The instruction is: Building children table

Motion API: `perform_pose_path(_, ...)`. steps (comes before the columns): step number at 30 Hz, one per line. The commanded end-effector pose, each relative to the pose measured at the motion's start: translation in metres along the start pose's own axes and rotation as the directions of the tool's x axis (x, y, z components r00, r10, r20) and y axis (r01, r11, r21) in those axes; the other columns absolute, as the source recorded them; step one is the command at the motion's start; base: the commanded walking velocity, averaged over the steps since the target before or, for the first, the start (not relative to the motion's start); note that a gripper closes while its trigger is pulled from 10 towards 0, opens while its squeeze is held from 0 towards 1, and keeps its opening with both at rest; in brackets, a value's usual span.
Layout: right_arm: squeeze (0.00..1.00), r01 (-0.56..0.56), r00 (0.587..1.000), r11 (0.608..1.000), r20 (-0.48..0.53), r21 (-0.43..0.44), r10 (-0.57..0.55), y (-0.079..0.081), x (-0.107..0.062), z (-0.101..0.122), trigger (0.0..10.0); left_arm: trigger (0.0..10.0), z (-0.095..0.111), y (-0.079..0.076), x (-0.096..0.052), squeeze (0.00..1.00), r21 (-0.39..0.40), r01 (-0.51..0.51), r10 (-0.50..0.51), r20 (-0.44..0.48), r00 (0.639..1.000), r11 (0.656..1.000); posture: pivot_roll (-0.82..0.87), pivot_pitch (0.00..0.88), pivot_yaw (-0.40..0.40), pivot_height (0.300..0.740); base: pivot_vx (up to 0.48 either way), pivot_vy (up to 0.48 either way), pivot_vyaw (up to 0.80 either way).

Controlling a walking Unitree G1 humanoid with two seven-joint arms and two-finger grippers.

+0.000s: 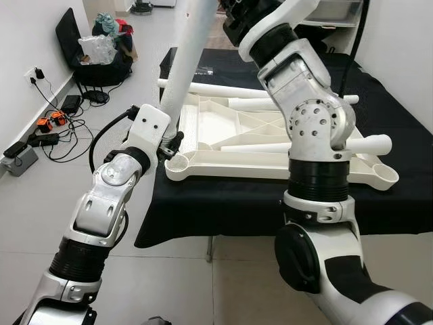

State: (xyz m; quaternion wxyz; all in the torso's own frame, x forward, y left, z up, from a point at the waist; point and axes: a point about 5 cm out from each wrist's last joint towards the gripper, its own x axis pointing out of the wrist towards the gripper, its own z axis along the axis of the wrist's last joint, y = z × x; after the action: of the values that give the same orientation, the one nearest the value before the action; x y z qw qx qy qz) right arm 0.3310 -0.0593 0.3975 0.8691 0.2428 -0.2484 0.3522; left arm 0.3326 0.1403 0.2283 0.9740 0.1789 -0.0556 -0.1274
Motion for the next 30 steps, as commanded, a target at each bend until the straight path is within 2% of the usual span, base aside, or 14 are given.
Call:
perform_pose_path(1,0.0,-0.012,1.0,1.0,0.005,0.008,0.012,0.003,-0.002,0.001,0.0,0.0,-0.006,0.001,-0.002,0.0,-0.005,-0.018,0.018,-0.015,1.0,1.0,-0.02,0.0,-0.049,0.74,0.0,0.0,0.0)
perform_pose_path(7,0.0,-0.011,1.0,1.0,-0.009,0.017,0.011,0.004,-0.004,-0.002,0.0,0.0,-0.004,0.002,-0.002,0.0,0.028,-0.026,0.026,0.002,1.0,0.999,-0.02,0.0,-0.051,0.74,0.0,0.0,0.0)
perform_pose_path(8,0.0,-0.008,1.0,1.0,-0.025,0.013,0.008,0.003,-0.006,-0.006,0.0,10.0,-0.003,0.0,-0.002,0.0,0.057,-0.018,0.017,0.003,1.0,0.998,-0.01,0.0,-0.053,0.74,0.0,0.0,0.0)
perform_pose_path(9,0.0,-0.008,1.0,1.0,-0.025,0.013,0.008,0.003,-0.006,-0.006,0.0,10.0,-0.003,0.0,-0.002,0.0,0.057,-0.018,0.017,0.003,1.0,0.998,-0.01,0.0,-0.053,0.74,0.0,0.0,0.0)
perform_pose_path(10,0.19,0.0,0.999,1.0,-0.042,0.0,0.0,0.001,-0.008,-0.011,10.0,10.0,-0.001,-0.002,-0.002,0.0,0.078,-0.01,0.01,0.009,1.0,0.997,-0.01,0.0,-0.05,0.74,0.0,0.0,0.0)
perform_pose_path(12,0.19,0.006,0.999,1.0,-0.054,-0.01,-0.006,-0.001,-0.01,-0.014,10.0,10.0,0.0,-0.003,-0.003,0.0,0.089,-0.007,0.005,0.015,1.0,0.996,-0.01,0.0,-0.05,0.74,0.0,0.0,0.0)
perform_pose_path(13,1.0,0.019,0.997,1.0,-0.075,-0.017,-0.02,-0.004,-0.012,-0.02,10.0,10.0,0.001,-0.005,-0.003,0.0,0.108,0.009,-0.011,0.021,1.0,0.994,-0.01,0.0,-0.049,0.74,0.0,0.0,0.0)
perform_pose_path(15,1.0,0.026,0.995,1.0,-0.095,-0.015,-0.027,-0.007,-0.014,-0.025,10.0,10.0,0.002,-0.006,-0.004,0.0,0.124,0.023,-0.026,0.026,0.999,0.992,-0.01,0.001,-0.05,0.74,0.0,0.0,0.0)
perform_pose_path(16,0.0,0.038,0.991,0.999,-0.127,-0.014,-0.04,-0.011,-0.018,-0.034,10.0,10.0,0.003,-0.009,-0.006,0.0,0.132,0.037,-0.042,0.033,0.999,0.991,-0.01,0.004,-0.046,0.74,0.0,0.0,0.0)
perform_pose_path(24,0.0,0.07,0.985,0.997,-0.158,-0.012,-0.071,-0.015,-0.024,-0.047,10.0,10.0,0.007,-0.012,-0.006,0.0,0.136,0.038,-0.045,0.051,0.998,0.99,-0.02,0.01,-0.043,0.74,0.0,0.0,0.0)
perform_pose_path(27,0.0,0.076,0.981,0.997,-0.177,-0.018,-0.078,-0.013,-0.03,-0.058,10.0,10.0,0.011,-0.014,-0.003,0.0,0.148,0.037,-0.046,0.062,0.997,0.988,-0.02,0.01,-0.041,0.74,0.0,0.0,0.0)
perform_pose_path(30,0.0,0.076,0.981,0.997,-0.179,-0.018,-0.078,-0.012,-0.031,-0.06,10.0,10.0,0.012,-0.014,-0.003,0.0,0.145,0.039,-0.048,0.063,0.997,0.989,-0.02,0.01,-0.041,0.74,0.0,0.0,0.0)
